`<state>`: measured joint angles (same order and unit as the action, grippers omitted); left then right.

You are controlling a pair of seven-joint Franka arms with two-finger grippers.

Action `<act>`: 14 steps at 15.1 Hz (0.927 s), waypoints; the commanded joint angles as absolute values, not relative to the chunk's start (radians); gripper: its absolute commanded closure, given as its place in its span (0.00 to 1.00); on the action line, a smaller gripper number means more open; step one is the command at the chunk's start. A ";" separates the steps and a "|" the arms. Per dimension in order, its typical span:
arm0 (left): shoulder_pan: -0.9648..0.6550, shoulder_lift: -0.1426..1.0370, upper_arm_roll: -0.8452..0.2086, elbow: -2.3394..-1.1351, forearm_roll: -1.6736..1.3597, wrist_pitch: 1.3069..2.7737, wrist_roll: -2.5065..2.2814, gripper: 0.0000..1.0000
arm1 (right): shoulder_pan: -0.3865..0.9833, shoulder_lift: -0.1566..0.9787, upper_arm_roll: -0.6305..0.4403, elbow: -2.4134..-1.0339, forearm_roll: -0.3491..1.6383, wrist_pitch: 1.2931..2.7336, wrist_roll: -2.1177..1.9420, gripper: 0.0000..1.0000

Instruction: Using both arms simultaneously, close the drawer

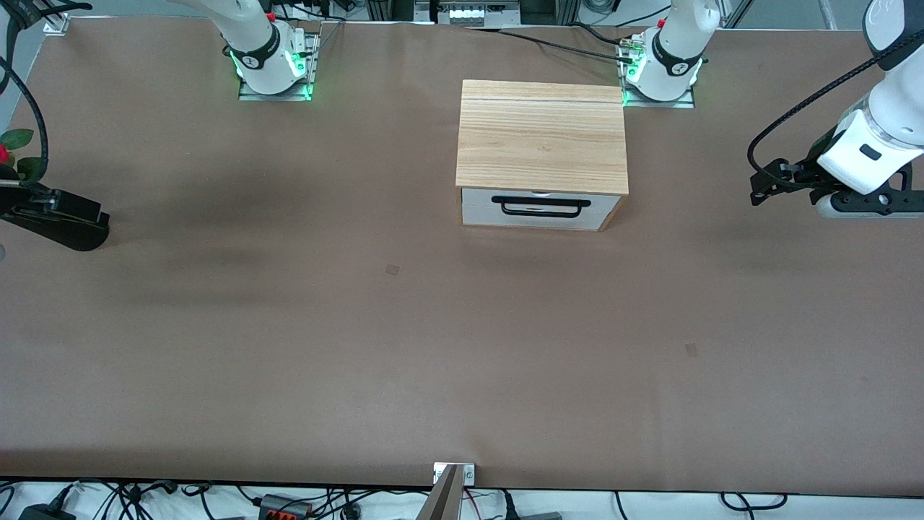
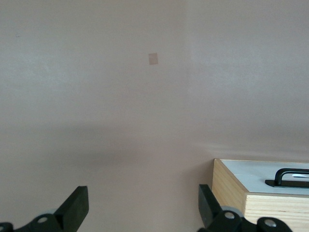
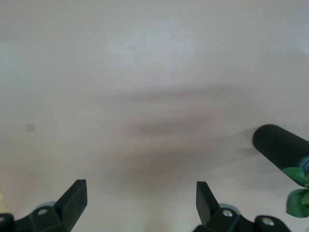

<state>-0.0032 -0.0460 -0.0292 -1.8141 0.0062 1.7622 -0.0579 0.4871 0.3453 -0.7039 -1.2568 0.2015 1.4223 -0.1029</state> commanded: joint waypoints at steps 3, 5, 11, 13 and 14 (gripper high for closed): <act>-0.002 -0.055 -0.029 -1.821 -0.006 1.750 -0.049 0.00 | 0.329 0.063 -0.412 -1.604 0.014 1.601 -0.121 0.00; -0.002 -0.054 -0.031 -1.812 -0.006 1.750 -0.048 0.00 | 0.218 0.038 -0.278 -1.643 0.006 1.615 -0.124 0.00; -0.003 -0.038 -0.031 -1.784 -0.005 1.741 -0.048 0.00 | 0.140 0.000 -0.172 -1.695 -0.015 1.620 -0.150 0.00; -0.005 -0.038 -0.031 -1.782 -0.003 1.741 -0.049 0.00 | 0.140 0.003 -0.173 -1.689 -0.014 1.621 -0.149 0.00; -0.005 -0.038 -0.031 -1.782 -0.003 1.740 -0.049 0.00 | 0.141 0.003 -0.173 -1.689 -0.018 1.621 -0.150 0.00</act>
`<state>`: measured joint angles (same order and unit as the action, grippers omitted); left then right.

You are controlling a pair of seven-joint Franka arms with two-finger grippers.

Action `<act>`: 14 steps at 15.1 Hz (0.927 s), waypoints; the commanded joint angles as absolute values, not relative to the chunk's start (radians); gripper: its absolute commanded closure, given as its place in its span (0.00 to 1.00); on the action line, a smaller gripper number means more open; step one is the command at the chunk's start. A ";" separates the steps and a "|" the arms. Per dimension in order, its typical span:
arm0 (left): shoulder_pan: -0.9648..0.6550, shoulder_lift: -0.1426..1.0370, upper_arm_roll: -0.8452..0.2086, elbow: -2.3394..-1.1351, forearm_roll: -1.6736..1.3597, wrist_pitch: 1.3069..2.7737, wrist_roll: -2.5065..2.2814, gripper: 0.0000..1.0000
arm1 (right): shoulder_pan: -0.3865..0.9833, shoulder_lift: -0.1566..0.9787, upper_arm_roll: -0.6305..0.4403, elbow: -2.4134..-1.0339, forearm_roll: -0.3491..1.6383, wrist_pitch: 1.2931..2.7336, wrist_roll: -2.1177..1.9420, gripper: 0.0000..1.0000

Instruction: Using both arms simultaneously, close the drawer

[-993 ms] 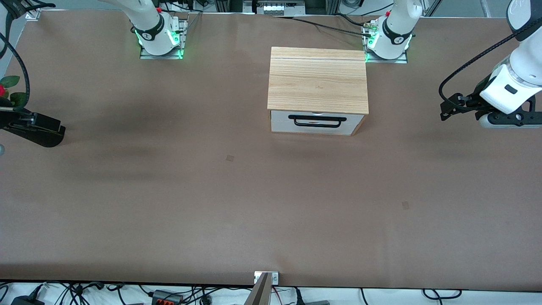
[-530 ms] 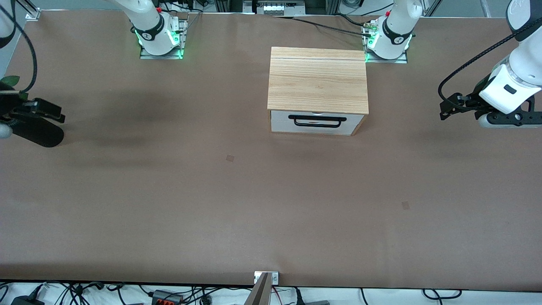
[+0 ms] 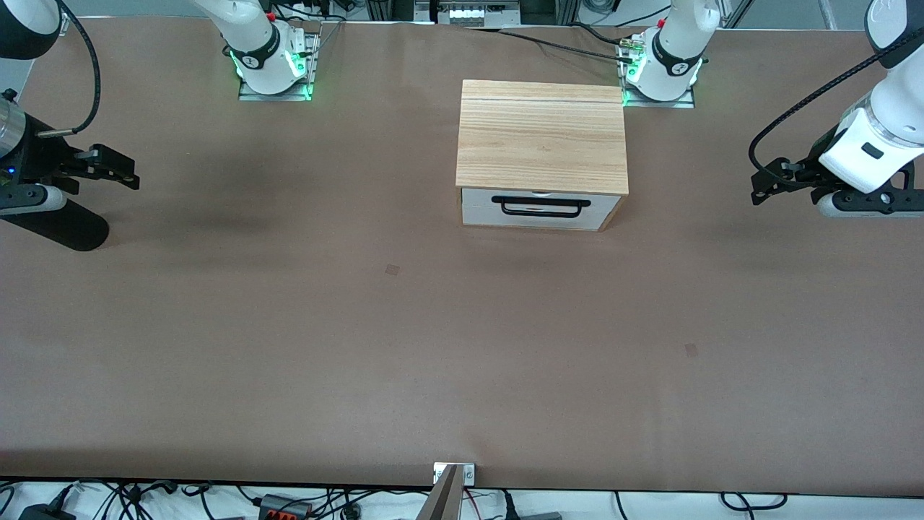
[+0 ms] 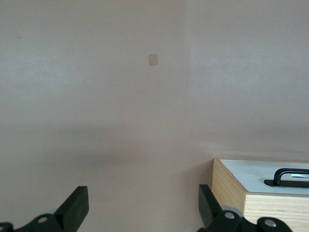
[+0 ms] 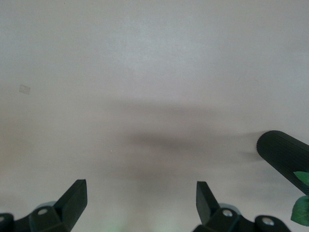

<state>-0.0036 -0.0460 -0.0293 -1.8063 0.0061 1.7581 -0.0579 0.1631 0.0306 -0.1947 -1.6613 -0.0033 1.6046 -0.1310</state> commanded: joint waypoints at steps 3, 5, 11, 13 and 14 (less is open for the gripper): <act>-0.006 -0.038 -0.031 -1.782 -0.005 1.741 -0.049 0.00 | 0.143 0.014 -0.173 -1.668 -0.017 1.632 -0.147 0.00; -0.006 -0.038 -0.031 -1.781 -0.005 1.741 -0.048 0.00 | 0.144 0.026 -0.173 -1.654 -0.021 1.637 -0.152 0.00; -0.008 -0.038 -0.031 -1.781 -0.005 1.740 -0.049 0.00 | 0.146 0.026 -0.172 -1.631 -0.023 1.649 -0.153 0.00; -0.008 -0.038 -0.031 -1.781 -0.005 1.740 -0.049 0.00 | 0.146 0.026 -0.172 -1.631 -0.023 1.651 -0.152 0.00; -0.008 -0.038 -0.031 -1.781 -0.005 1.740 -0.049 0.00 | 0.146 0.026 -0.172 -1.631 -0.023 1.652 -0.152 0.00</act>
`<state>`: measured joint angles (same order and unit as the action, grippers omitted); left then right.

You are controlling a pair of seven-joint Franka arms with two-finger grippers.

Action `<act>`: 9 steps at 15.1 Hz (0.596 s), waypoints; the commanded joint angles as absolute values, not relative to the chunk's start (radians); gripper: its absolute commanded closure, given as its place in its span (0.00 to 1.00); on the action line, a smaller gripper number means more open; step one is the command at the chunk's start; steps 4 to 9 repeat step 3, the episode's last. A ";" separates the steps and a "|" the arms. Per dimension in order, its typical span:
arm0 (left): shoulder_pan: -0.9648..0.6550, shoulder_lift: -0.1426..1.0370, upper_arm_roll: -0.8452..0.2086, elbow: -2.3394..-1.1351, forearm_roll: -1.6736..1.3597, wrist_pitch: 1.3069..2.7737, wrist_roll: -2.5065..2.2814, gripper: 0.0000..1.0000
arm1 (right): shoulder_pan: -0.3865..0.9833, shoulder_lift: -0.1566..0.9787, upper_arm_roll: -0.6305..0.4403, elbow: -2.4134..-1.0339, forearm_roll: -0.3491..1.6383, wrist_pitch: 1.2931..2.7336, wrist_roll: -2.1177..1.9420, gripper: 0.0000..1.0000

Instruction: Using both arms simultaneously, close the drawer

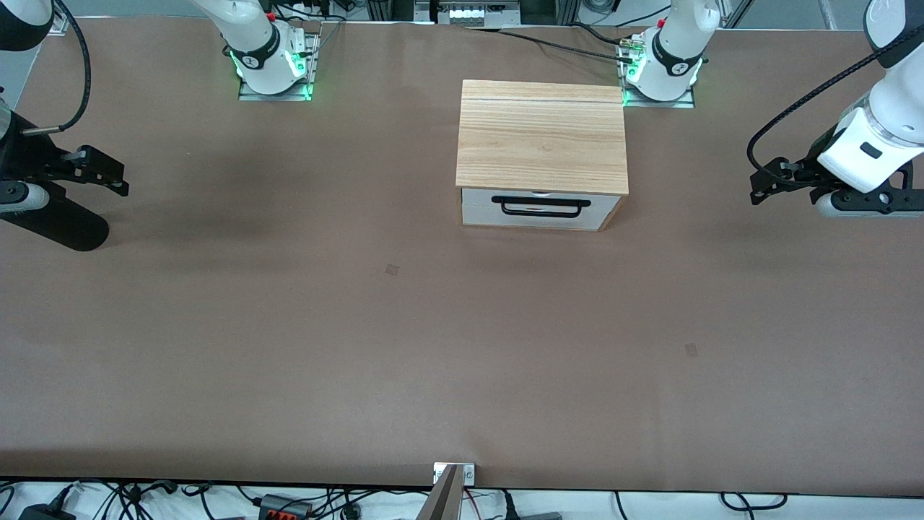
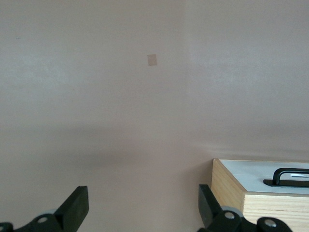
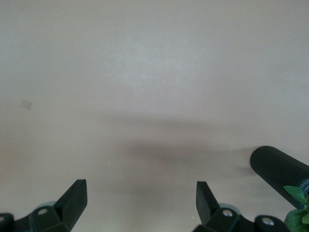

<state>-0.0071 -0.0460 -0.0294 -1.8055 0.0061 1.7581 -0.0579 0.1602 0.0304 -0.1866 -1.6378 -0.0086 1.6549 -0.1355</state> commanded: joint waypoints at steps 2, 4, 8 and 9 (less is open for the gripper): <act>-0.008 -0.038 -0.031 -1.781 -0.005 1.740 -0.049 0.00 | 0.149 0.026 -0.172 -1.631 -0.023 1.652 -0.152 0.00; -0.008 -0.038 -0.031 -1.779 -0.003 1.740 -0.052 0.00 | 0.150 0.026 -0.172 -1.631 -0.023 1.651 -0.153 0.00; -0.008 -0.038 -0.031 -1.779 -0.003 1.740 -0.052 0.00 | 0.150 0.026 -0.172 -1.631 -0.023 1.651 -0.153 0.00; -0.008 -0.038 -0.031 -1.779 -0.003 1.740 -0.052 0.00 | 0.150 0.026 -0.172 -1.631 -0.023 1.651 -0.153 0.00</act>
